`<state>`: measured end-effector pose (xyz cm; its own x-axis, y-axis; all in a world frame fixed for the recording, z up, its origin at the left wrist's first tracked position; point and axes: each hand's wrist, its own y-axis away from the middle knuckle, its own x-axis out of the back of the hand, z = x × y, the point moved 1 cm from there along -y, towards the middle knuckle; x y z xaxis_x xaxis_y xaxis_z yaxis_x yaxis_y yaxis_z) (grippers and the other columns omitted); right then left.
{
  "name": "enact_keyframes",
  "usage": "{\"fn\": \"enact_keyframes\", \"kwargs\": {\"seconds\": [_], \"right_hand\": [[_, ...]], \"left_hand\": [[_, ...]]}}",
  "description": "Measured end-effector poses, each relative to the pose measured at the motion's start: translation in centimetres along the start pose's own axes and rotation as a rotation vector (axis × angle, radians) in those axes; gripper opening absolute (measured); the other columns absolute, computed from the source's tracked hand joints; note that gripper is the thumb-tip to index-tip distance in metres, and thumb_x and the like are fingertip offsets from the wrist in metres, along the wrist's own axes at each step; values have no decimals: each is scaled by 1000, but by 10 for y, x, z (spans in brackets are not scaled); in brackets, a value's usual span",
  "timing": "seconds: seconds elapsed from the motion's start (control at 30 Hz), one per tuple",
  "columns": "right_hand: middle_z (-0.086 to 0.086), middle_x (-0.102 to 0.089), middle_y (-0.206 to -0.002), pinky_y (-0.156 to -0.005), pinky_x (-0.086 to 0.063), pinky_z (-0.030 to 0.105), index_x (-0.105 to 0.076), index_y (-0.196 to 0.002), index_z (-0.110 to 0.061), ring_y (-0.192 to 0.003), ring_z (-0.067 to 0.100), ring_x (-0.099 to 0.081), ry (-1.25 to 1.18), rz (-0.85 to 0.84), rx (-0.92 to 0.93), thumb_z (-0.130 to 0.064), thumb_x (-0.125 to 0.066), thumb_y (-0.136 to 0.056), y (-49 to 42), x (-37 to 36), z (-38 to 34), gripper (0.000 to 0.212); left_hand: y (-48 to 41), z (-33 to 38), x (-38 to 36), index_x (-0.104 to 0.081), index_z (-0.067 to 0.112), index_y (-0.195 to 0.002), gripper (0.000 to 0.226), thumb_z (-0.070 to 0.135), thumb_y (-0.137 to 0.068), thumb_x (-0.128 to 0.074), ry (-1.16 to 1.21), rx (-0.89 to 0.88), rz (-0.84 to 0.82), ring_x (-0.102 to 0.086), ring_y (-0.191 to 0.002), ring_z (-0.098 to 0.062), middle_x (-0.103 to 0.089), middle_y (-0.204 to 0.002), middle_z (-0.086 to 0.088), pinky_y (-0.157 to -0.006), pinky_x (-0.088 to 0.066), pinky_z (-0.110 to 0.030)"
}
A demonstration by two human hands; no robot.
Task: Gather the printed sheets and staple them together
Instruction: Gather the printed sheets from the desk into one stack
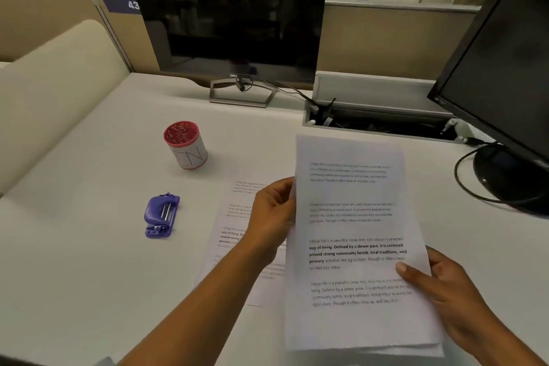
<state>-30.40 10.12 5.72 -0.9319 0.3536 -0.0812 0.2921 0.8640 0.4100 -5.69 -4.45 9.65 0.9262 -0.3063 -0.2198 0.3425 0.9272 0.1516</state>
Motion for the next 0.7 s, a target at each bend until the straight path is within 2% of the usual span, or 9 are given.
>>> {"fn": "enact_keyframes", "kwargs": {"seconds": [0.1, 0.17, 0.23, 0.3, 0.4, 0.47, 0.53, 0.63, 0.7], "right_hand": [[16, -77, -101, -66, -62, 37, -73, -105, -9, -88, 36, -74, 10, 63, -12, -13, -72, -75, 2, -4, 3, 30], [14, -78, -96, -62, -61, 34, -73, -104, -9, -83, 33, -75, 11, 130, -6, -12, -70, -79, 2, -4, 6, 25], [15, -78, -95, -68, -59, 37, -72, -104, -9, -83, 36, -74, 11, 202, 0, -12, -67, -86, 2, -2, 9, 19], [18, -75, -99, -77, -53, 38, -71, -106, -8, -88, 34, -71, 8, 273, -2, -13, -64, -91, 1, 2, 13, 18], [18, -76, -93, -84, -50, 40, -71, -106, -8, -94, 34, -67, 22, 343, -9, -16, -63, -92, 1, 8, 17, 17], [14, -78, -89, -89, -49, 44, -72, -102, -11, -94, 35, -68, 47, 380, -17, -18, -65, -91, 1, 12, 19, 15], [12, -78, -90, -89, -50, 43, -72, -103, -12, -94, 34, -68, 53, 408, -17, -20, -65, -91, 1, 15, 21, 16], [10, -78, -92, -77, -59, 43, -71, -105, -12, -92, 36, -71, 56, 424, -8, -21, -65, -91, 0, 17, 24, 18], [8, -77, -93, -71, -57, 40, -70, -110, -10, -88, 28, -73, 41, 427, -9, -21, -64, -91, 0, 18, 25, 22]], "left_hand": [[-5, -3, 11, -73, 26, -111, 22, 31, -97, -57, -140, 0, -19, -73, -94, -18, -77, -105, 4, -73, -61, -31], [-10, -12, 26, -70, 25, -115, 23, 29, -99, -55, -347, 16, 87, -71, -97, -14, -75, -110, 4, -80, -59, -36], [-13, -23, 49, -65, 21, -122, 27, 29, -99, -55, -693, 26, 244, -66, -106, -14, -68, -124, 1, -93, -53, -35], [-10, -33, 74, -58, 19, -129, 42, 40, -92, -62, -1020, 91, 371, -59, -117, -20, -59, -134, -1, -97, -48, -35], [-4, -47, 102, -52, 14, -127, 77, 69, -74, -66, -1316, 318, 468, -52, -117, -27, -53, -129, -9, -91, -47, -39], [-1, -55, 109, -49, 13, -120, 90, 80, -62, -64, -1395, 430, 475, -51, -113, -27, -51, -123, -9, -88, -46, -38], [-1, -62, 112, -49, 12, -117, 94, 83, -58, -65, -1443, 433, 480, -49, -110, -27, -50, -119, -9, -87, -45, -37], [-4, -66, 115, -48, 9, -116, 95, 78, -55, -72, -1394, 414, 495, -50, -109, -27, -49, -119, -11, -87, -46, -36], [-7, -65, 118, -46, 6, -118, 97, 71, -53, -79, -1313, 429, 490, -50, -112, -29, -48, -122, -13, -88, -47, -37]]}}
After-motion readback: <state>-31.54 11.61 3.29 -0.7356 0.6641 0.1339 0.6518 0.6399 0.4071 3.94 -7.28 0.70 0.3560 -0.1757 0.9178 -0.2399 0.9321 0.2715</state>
